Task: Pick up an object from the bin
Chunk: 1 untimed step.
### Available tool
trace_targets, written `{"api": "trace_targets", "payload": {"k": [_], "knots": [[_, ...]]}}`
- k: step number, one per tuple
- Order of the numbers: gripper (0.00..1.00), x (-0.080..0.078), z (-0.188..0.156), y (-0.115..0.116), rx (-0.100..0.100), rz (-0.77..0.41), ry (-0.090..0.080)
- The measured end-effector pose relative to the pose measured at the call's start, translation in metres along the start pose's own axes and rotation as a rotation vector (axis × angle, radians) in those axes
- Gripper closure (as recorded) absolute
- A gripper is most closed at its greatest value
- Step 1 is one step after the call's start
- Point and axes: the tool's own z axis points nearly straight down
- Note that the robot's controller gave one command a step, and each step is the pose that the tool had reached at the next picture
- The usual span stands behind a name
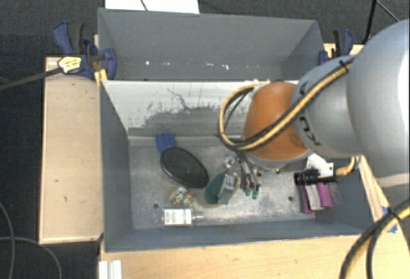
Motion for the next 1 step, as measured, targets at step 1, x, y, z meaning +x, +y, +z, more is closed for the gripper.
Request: {"api": "trace_targets", "payload": {"k": [1], "knots": [[1.0,0.0291,-0.153,0.0056,0.0,-0.022,-0.009]]}}
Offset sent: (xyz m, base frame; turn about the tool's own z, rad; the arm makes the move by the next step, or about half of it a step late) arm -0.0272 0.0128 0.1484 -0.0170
